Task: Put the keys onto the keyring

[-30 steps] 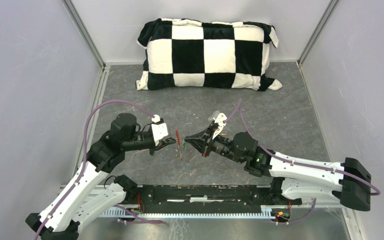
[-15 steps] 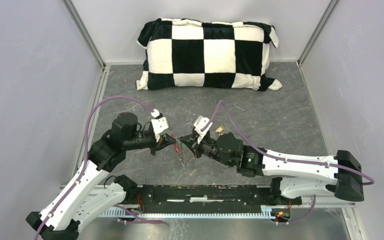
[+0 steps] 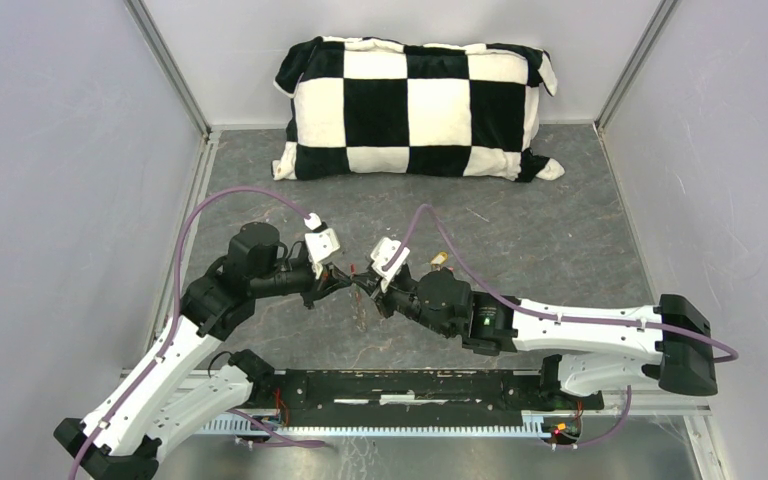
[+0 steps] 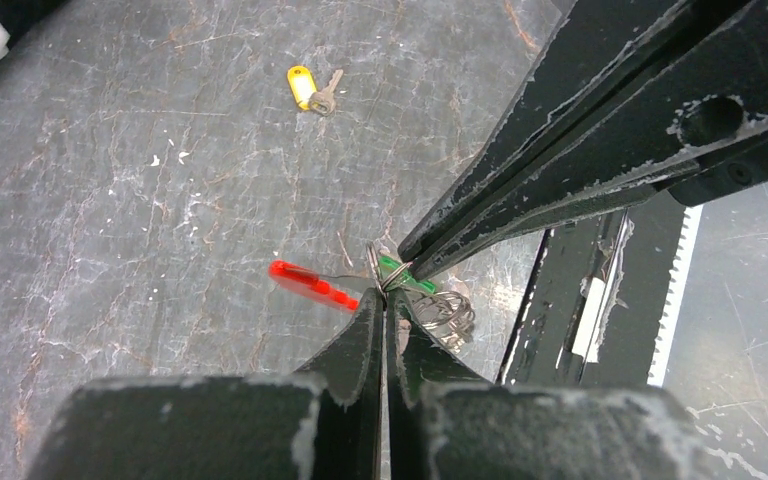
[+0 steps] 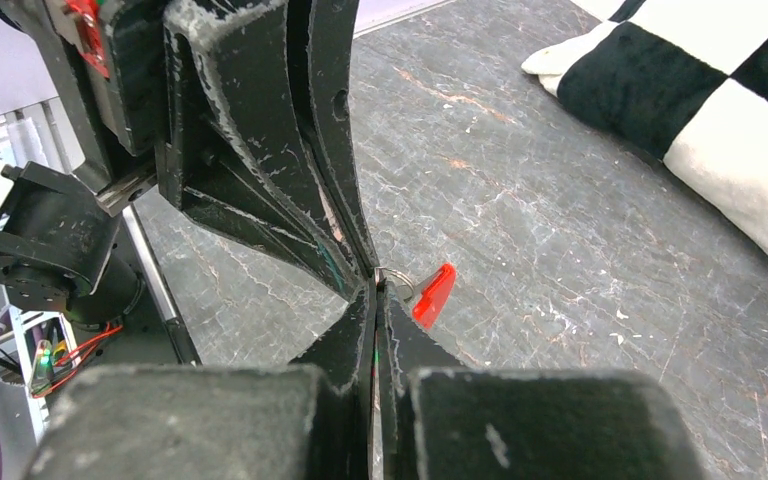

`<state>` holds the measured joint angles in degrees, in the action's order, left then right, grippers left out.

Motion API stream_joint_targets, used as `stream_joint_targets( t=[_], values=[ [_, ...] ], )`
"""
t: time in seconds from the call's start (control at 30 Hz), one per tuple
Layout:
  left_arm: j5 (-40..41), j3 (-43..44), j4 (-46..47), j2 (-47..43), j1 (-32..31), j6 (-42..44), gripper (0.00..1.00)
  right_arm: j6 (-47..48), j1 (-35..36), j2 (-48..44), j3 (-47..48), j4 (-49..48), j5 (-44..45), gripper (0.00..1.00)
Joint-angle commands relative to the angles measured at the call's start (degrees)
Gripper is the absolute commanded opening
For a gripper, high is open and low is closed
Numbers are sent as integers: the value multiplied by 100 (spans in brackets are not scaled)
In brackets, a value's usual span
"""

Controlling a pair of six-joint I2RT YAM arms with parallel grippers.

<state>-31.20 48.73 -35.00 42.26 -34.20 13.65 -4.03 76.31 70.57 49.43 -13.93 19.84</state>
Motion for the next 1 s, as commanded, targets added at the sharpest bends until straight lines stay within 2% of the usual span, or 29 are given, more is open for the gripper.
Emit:
stream_joint_targets(
  t=[0.0, 0.23, 0.97],
  values=[
    [-78, 71, 222, -68, -17, -221, 2, 122, 41, 81, 355, -213, 124, 0],
    [-125, -23, 219, -148, -18, -56, 2, 79, 50, 107, 357, -348, 194, 0],
    [-601, -356, 169, -764, -23, 1438, 2, -282, 50, -33, 200, -414, 363, 0]
  ],
)
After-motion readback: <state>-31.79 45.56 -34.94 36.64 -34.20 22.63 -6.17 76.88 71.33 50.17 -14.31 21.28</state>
